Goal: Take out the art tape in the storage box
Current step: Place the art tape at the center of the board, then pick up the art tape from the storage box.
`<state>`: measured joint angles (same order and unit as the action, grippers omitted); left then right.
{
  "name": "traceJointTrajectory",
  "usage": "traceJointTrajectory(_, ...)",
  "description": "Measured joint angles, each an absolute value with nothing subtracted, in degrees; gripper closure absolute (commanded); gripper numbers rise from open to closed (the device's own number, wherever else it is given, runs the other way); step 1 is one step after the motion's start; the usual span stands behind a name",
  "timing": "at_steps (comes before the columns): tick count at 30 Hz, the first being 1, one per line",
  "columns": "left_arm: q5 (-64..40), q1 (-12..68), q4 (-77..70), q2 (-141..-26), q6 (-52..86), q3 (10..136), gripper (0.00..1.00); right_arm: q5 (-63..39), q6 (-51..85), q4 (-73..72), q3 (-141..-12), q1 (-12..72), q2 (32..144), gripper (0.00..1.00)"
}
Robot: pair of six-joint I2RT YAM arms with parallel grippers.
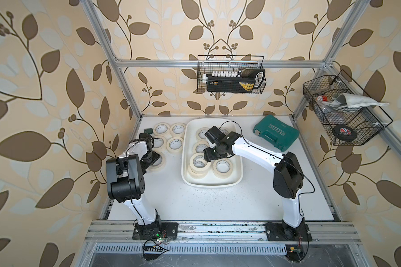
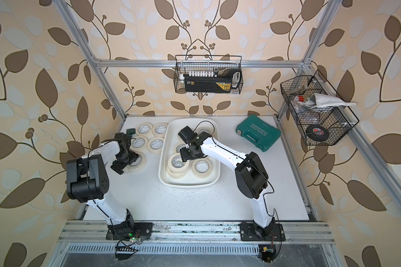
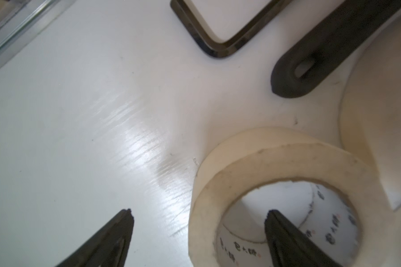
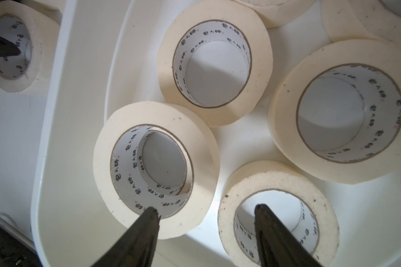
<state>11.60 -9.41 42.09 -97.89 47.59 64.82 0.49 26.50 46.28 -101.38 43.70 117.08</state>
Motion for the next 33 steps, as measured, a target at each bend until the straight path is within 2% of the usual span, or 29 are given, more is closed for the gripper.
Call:
traceJointTrajectory(5, 9.9, -9.3, 43.7, -90.4, 46.8, 64.9, 0.01, 1.0, 26.3, 46.5, -103.2, 44.3, 120.1, 0.33)
traceJointTrajectory(10, 7.8, -8.4, 46.1, -84.9, 45.3, 65.9, 0.01, 1.1, 25.8, 46.5, -104.9, 44.7, 122.8, 0.39)
traceJointTrajectory(15, 6.9, -5.5, 48.6, -78.9, 43.1, 67.3, 0.01, 1.1, 25.6, 46.6, -105.3, 44.7, 124.0, 0.57)
traceJointTrajectory(17, 6.7, -4.6, 49.5, -76.2, 42.1, 67.6, 0.01, 1.1, 25.5, 46.7, -105.4, 44.7, 124.2, 0.69)
traceJointTrajectory(19, 6.2, -3.6, 50.2, -73.9, 41.3, 67.9, 0.01, 1.6, 25.6, 46.9, -105.5, 44.7, 124.2, 0.78)
traceJointTrajectory(22, 5.8, -2.2, 51.4, -71.1, 39.9, 68.2, 0.01, 2.3, 25.6, 47.2, -105.8, 45.0, 124.2, 0.87)
traceJointTrajectory(28, 5.5, 3.1, 54.0, -68.8, 37.0, 71.5, 0.01, 4.4, 24.9, 50.3, -108.2, 45.5, 124.2, 0.97)
traceJointTrajectory(33, 3.9, 9.0, 55.0, -68.8, 34.2, 74.9, 0.01, 6.7, 23.7, 54.0, -112.5, 45.9, 123.3, 0.98)
